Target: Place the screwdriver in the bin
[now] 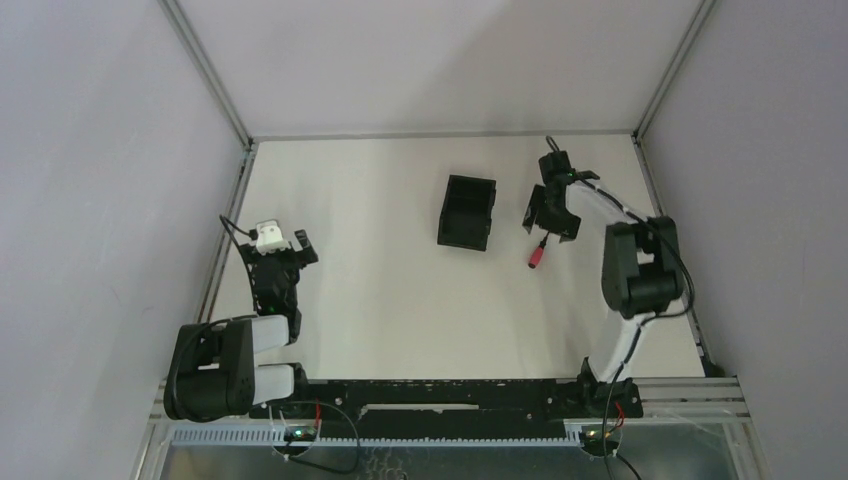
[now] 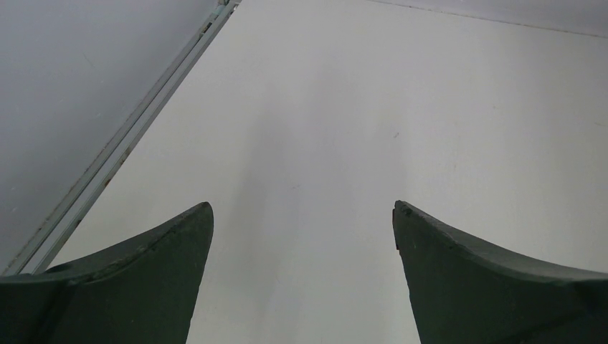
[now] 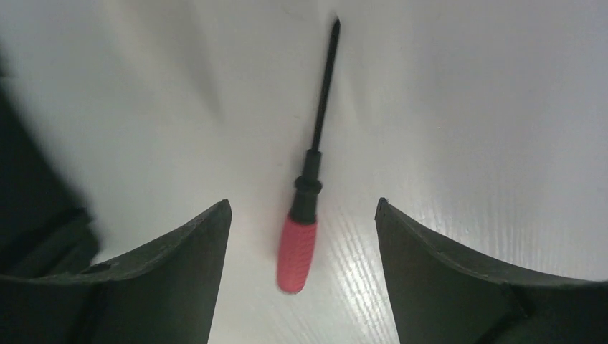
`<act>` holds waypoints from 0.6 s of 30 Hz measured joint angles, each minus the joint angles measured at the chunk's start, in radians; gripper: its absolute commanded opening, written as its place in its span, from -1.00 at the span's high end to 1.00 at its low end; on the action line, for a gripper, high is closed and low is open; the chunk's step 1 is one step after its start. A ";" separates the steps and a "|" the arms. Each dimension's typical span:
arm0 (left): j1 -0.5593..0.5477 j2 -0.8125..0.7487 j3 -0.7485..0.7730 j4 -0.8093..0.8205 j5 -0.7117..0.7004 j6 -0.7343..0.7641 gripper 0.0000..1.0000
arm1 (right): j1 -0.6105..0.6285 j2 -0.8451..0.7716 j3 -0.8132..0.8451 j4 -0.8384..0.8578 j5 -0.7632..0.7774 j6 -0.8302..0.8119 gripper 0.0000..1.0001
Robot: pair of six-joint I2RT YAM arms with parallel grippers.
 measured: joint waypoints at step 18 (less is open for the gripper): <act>0.000 0.000 0.000 0.000 0.000 0.000 -1.00 | -0.017 0.133 0.009 -0.080 -0.069 -0.041 1.00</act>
